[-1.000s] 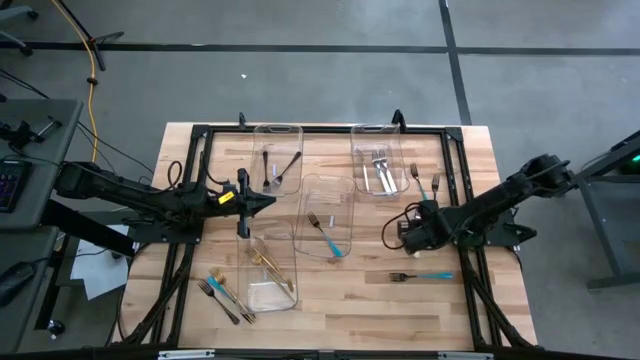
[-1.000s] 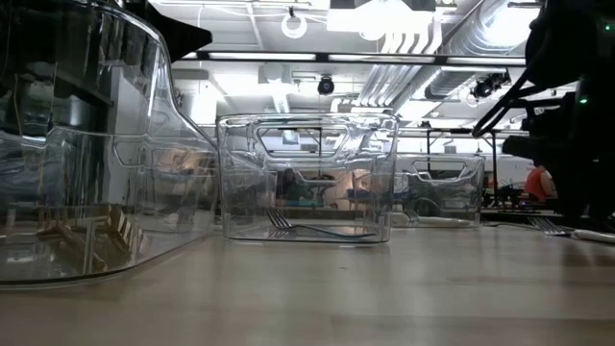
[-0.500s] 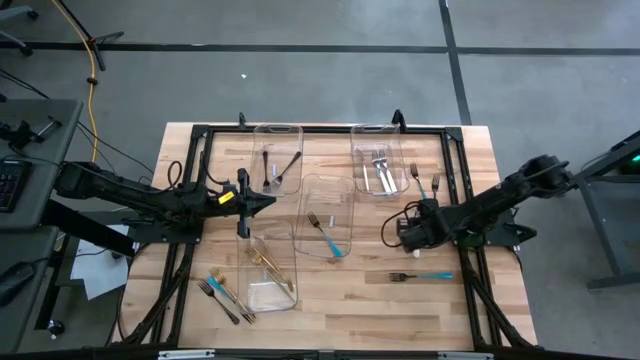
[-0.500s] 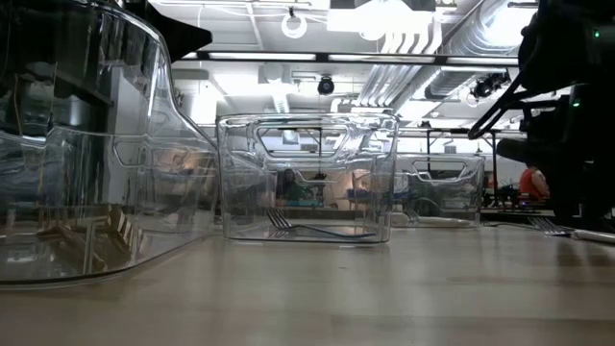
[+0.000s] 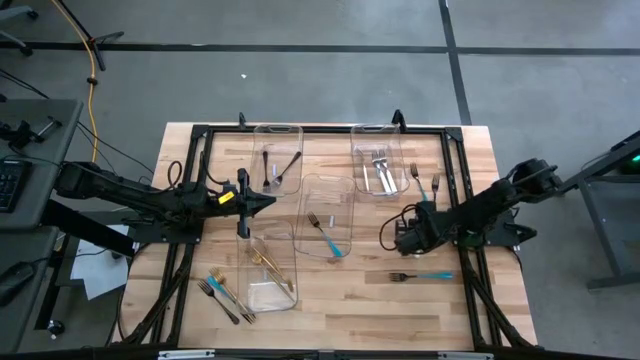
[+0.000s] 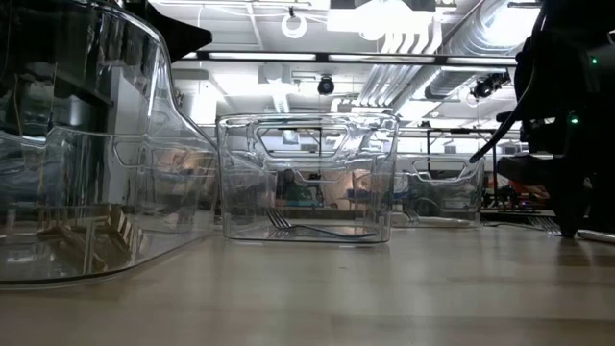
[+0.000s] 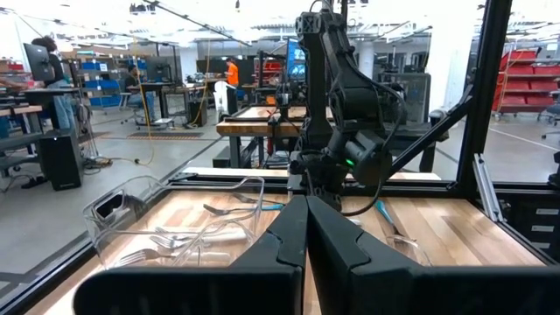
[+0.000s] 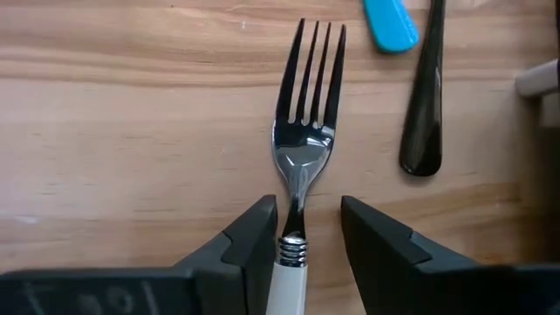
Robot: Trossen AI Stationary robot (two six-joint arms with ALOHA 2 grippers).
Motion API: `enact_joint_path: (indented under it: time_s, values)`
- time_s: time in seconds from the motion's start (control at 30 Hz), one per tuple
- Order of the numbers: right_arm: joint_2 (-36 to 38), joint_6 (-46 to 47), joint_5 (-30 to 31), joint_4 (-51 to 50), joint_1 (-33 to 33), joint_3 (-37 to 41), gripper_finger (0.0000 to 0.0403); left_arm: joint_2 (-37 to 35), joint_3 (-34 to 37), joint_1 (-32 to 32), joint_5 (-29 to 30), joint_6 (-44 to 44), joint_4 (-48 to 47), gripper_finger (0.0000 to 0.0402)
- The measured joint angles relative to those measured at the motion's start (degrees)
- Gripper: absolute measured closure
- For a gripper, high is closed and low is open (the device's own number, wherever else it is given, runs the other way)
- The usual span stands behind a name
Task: Sort silverware by color (type)
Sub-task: Put the white fork into the top right transparent bin
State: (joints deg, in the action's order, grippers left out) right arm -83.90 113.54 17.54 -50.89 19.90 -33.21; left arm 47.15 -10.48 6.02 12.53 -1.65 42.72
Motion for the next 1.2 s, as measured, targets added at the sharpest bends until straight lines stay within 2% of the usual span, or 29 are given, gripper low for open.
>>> enact_joint_path:
  time_s: [0.17, 0.4, 0.47, 0.67, 0.87, 1.07, 1.2]
  values:
    - [-0.4, -0.2, -0.4, 0.2, 0.0, 0.0, 0.0294, 0.0, 0.0, 0.0, 0.0, 0.0, 0.0, 0.0401]
    - [-0.4, -1.6, -0.3, 0.7, 0.0, 0.1, 0.0379, 0.0, 0.0, 0.0, 0.0, 0.0, 0.0, 0.0401]
    - [-0.4, -2.1, -0.2, 0.8, 0.0, 0.1, 0.0393, 0.0, 0.0, 0.0, 0.0, 0.0, 0.0, 0.0401]
    - [-0.5, -3.3, -0.3, 1.3, 0.0, 0.1, 0.0383, 0.0, 0.0, 0.0, 0.0, 0.0, 0.0, 0.0401]
    - [-0.5, -5.7, -0.6, 1.2, 0.0, 0.1, 0.0396, 0.0, 0.0, 0.0, 0.0, 0.0, 0.0, 0.0401]
    - [-0.7, -9.4, -3.8, -4.7, 0.0, -3.9, 0.0398, 0.0, 0.0, 0.0, 0.0, 0.0, 0.0, 0.0401]
    - [-0.6, -11.8, -2.9, -8.6, 0.1, -7.5, 0.0400, 0.0, 0.0, 0.0, 0.0, 0.0, 0.0, 0.0401]
